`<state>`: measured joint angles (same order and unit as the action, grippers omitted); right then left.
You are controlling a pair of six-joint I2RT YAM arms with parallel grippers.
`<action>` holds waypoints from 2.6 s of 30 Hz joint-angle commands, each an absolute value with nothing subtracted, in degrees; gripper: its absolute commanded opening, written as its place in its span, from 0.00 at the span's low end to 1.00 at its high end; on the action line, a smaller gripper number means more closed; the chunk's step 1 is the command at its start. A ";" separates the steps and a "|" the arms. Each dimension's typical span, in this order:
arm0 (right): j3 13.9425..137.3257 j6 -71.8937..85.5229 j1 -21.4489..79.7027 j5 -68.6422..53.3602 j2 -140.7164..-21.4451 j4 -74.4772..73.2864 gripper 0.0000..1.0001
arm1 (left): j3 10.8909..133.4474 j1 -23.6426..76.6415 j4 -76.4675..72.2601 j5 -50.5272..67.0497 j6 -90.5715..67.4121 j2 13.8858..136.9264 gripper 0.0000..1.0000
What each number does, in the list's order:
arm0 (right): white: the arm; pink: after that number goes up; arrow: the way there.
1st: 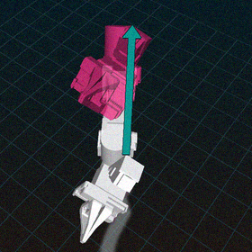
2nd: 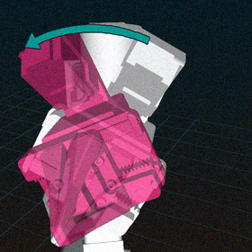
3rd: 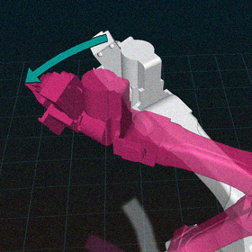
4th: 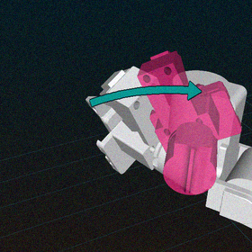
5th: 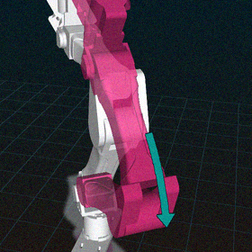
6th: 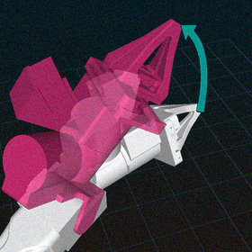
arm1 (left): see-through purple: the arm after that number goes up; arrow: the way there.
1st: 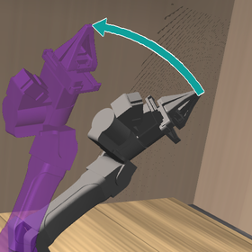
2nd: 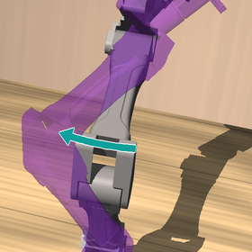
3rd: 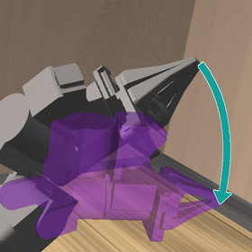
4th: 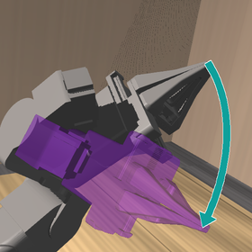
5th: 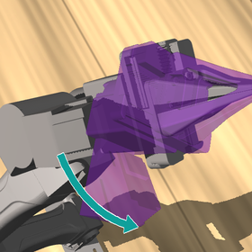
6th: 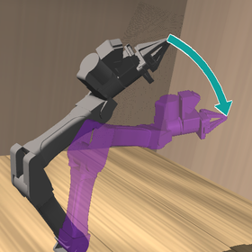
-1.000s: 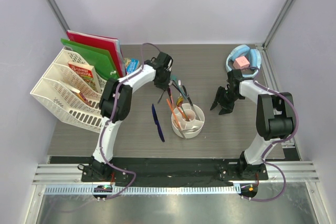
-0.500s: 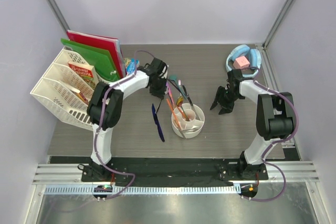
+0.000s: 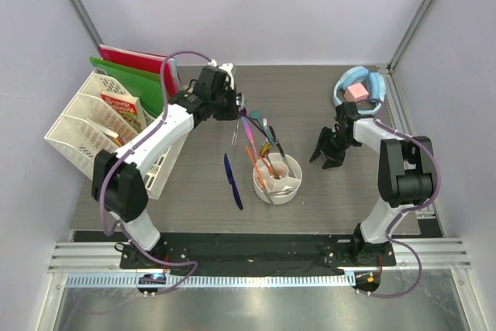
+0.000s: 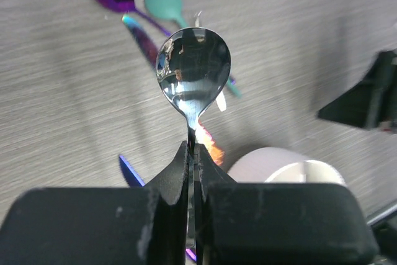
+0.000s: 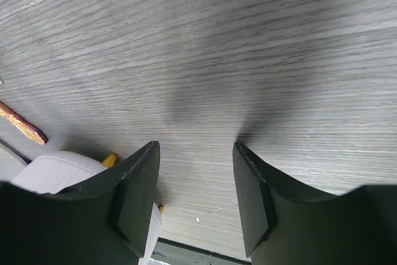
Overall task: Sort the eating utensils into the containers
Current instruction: Pick up the spoon from the center of the board, then place the spoon in the storage box.
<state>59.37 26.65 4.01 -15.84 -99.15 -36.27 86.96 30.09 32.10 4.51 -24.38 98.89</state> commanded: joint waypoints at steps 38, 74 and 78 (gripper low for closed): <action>55.28 26.89 3.87 -15.56 -93.95 -31.20 0.56 | 70.66 48.96 0.70 3.60 -26.45 82.53 0.00; 52.03 25.66 3.95 -16.35 -90.44 -28.21 0.56 | 50.63 54.58 -25.48 -1.22 -22.24 83.93 0.00; 51.59 25.58 3.87 -16.17 -89.56 -28.21 0.56 | 49.31 55.37 -26.72 -1.93 -21.36 84.55 0.00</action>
